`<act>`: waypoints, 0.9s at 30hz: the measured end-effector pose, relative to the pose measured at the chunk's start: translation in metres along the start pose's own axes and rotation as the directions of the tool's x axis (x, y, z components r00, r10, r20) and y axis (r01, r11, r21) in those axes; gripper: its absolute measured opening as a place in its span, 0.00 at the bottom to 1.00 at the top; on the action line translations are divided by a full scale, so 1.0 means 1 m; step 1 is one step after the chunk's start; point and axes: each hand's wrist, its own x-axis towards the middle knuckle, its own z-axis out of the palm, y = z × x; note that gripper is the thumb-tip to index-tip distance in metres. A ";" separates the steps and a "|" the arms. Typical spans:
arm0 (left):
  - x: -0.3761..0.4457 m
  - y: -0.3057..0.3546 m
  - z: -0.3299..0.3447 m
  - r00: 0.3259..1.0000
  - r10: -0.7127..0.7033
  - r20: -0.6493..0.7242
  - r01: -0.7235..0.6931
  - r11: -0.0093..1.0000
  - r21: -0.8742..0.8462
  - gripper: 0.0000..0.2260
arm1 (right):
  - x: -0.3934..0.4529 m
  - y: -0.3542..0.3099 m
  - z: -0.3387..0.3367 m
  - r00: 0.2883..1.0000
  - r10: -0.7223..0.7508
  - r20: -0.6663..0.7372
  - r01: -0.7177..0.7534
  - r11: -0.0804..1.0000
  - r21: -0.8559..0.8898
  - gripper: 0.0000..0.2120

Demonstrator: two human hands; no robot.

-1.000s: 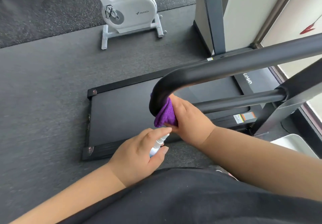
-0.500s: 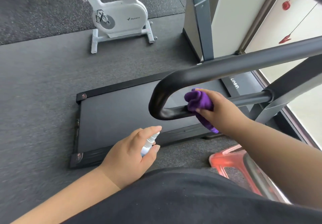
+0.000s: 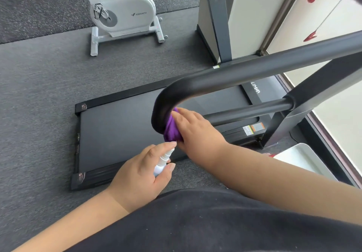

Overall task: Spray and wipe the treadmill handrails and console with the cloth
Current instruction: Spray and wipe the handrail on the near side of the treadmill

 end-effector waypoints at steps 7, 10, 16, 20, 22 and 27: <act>0.037 0.022 0.030 0.996 0.062 0.068 -0.062 0.998 -0.011 0.22 | -0.010 0.027 -0.007 0.996 -0.051 0.075 0.070 0.961 -0.269 0.38; 0.051 0.036 0.047 0.995 0.052 0.085 -0.051 0.999 -0.013 0.22 | -0.020 0.055 -0.014 0.997 -0.043 0.068 0.059 0.963 -0.263 0.40; 0.082 0.064 0.081 0.995 0.013 0.097 -0.011 1.000 -0.018 0.22 | -0.046 0.127 -0.034 0.998 0.067 0.019 -0.059 0.961 -0.270 0.40; 0.098 0.081 0.099 0.995 -0.013 0.094 0.014 1.000 -0.002 0.21 | -0.061 0.172 -0.054 0.989 0.150 0.013 -0.142 0.956 -0.256 0.39; 0.105 0.088 0.105 0.995 -0.032 0.092 0.032 0.999 0.002 0.21 | -0.070 0.195 -0.066 0.982 0.190 -0.006 -0.185 0.951 -0.249 0.37; 0.116 0.102 0.123 0.991 -0.093 0.093 0.091 0.996 0.017 0.22 | -0.090 0.241 -0.083 0.969 0.244 -0.044 -0.247 0.936 -0.252 0.37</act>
